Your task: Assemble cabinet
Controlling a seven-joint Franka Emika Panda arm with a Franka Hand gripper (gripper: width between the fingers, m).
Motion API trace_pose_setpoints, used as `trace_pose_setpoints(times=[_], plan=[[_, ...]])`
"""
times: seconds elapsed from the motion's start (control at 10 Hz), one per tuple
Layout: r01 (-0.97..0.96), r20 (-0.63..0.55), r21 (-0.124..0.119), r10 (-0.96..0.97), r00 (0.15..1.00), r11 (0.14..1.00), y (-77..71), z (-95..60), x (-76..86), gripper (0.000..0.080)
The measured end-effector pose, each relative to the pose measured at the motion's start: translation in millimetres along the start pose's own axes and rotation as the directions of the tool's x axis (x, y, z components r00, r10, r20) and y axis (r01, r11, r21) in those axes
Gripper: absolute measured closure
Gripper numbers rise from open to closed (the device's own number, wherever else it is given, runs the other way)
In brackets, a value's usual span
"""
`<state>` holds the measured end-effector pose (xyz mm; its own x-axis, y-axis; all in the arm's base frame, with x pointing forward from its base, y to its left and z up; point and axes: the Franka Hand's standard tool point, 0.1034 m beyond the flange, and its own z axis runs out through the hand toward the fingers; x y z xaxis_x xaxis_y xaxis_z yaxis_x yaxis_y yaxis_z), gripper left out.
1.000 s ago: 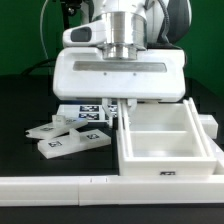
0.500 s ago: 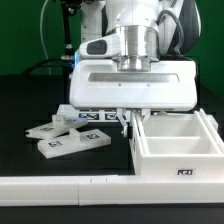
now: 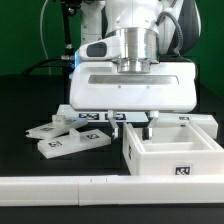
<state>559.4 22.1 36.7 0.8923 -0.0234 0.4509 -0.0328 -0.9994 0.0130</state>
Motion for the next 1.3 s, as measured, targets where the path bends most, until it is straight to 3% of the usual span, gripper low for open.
trace_pose_setpoints(times=[0.1, 0.2, 0.3, 0.4, 0.6, 1.0, 1.3], plan=[[0.003, 0.047, 0.013, -0.003, 0.999, 1.000, -1.0, -4.0, -0.1, 0.0334], [-0.006, 0.120, 0.038, 0.001, 0.993, 0.999, 2.9, -17.1, 6.7, 0.0334], [-0.012, 0.137, 0.049, 0.005, 0.991, 0.999, 3.3, -30.9, 16.5, 0.0122], [-0.015, 0.151, 0.052, 0.007, 0.989, 0.999, 4.8, -38.6, 20.6, 0.0037], [-0.021, 0.175, 0.056, 0.011, 0.984, 0.998, 6.0, -46.0, 25.6, 0.0010], [-0.056, 0.273, 0.071, 0.034, 0.961, 0.996, 15.3, -39.7, 12.8, 0.0003], [-0.060, 0.275, 0.063, 0.041, 0.961, 0.996, 13.0, -8.3, 10.1, 0.0003]])
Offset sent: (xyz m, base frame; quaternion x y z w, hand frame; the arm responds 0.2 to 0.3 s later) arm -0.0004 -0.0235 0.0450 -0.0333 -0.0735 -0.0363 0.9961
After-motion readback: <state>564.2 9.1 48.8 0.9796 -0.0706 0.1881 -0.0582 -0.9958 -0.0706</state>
